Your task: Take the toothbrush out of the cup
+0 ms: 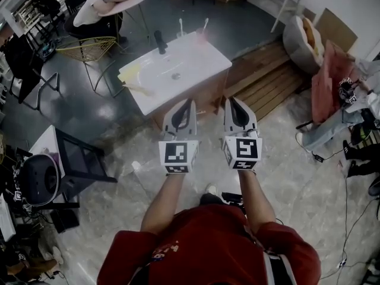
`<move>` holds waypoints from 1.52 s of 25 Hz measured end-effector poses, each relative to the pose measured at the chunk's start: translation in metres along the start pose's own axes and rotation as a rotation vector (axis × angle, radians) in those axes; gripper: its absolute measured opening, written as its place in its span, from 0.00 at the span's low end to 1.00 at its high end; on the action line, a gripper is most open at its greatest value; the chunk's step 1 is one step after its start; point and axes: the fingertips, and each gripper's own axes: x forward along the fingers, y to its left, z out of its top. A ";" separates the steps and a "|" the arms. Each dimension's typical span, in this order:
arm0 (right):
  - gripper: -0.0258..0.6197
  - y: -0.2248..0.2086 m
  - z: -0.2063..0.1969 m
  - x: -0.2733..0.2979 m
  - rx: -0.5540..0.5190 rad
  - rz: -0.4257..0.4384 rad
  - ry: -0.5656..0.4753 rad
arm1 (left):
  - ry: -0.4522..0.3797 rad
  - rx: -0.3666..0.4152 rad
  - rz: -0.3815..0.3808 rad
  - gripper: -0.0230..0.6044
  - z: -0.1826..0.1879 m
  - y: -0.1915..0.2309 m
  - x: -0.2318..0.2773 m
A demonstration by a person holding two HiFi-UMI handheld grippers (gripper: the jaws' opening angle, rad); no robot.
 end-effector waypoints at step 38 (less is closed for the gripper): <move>0.09 -0.079 -0.038 0.184 0.018 0.005 0.033 | 0.015 0.020 0.009 0.08 -0.032 0.056 0.188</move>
